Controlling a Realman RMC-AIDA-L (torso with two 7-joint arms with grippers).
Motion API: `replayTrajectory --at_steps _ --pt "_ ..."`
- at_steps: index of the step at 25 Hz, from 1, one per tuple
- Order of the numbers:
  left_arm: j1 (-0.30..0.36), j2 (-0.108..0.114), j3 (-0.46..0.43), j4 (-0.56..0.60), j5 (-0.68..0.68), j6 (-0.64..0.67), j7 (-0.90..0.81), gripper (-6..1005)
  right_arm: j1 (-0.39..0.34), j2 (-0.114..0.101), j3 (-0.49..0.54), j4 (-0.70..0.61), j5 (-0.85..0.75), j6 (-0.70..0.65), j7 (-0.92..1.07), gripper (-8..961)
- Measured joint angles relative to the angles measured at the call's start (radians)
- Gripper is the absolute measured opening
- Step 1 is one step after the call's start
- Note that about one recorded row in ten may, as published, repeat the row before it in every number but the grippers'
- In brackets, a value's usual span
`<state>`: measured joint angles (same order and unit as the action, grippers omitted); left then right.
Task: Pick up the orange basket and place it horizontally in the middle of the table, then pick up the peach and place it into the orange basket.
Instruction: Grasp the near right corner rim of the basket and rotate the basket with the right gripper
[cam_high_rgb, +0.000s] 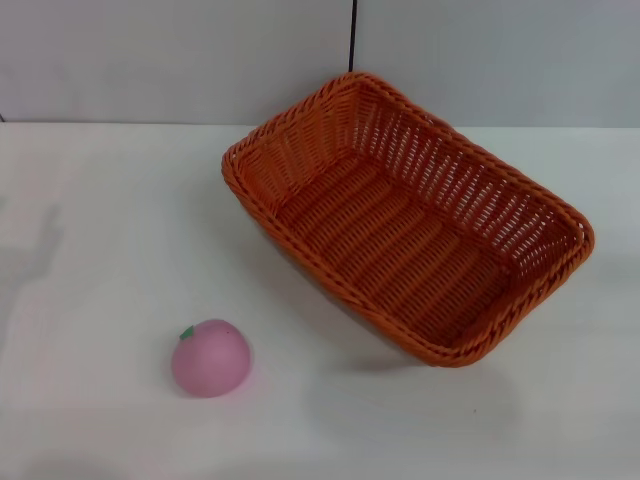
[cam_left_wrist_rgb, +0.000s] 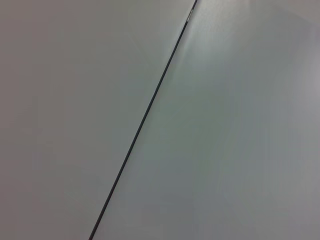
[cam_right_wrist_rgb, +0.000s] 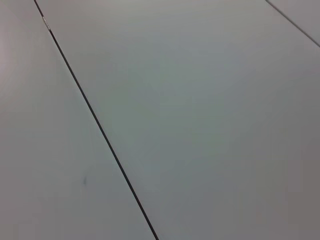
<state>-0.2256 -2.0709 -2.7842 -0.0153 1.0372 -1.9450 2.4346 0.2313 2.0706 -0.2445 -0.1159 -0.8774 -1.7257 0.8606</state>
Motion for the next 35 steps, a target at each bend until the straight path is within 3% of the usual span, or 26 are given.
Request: replayTrajectory --at_steps 11,16,19,23,27,28,35 --pt "0.0 0.0 0.0 0.0 -0.002 0.001 -0.002 754 0.002 -0.002 -0.003 -0.018 -0.033 0.0 0.033 446" --pt "0.0 0.0 0.0 0.0 -0.002 0.003 -0.002 754 0.006 -0.015 -0.003 -0.212 -0.284 0.033 0.261 447" --pt "-0.001 0.001 0.0 0.0 -0.002 0.003 -0.002 754 0.037 -0.052 -0.004 -0.38 -0.519 0.041 0.524 447" --pt "-0.002 0.001 0.0 0.0 -0.002 0.003 -0.002 755 0.128 -0.129 -0.004 -0.566 -0.837 -0.025 0.882 447" --pt "-0.001 0.001 0.0 0.0 -0.002 0.003 0.0 755 0.282 -0.185 -0.011 -0.756 -1.194 -0.153 1.151 448" --pt "-0.001 0.001 0.0 0.0 -0.002 0.003 0.0 755 0.282 -0.185 -0.011 -0.756 -1.194 -0.153 1.151 448" --pt "-0.002 0.002 0.0 0.0 -0.002 0.003 0.0 754 0.458 -0.233 -0.124 -0.801 -1.481 -0.165 1.241 448"
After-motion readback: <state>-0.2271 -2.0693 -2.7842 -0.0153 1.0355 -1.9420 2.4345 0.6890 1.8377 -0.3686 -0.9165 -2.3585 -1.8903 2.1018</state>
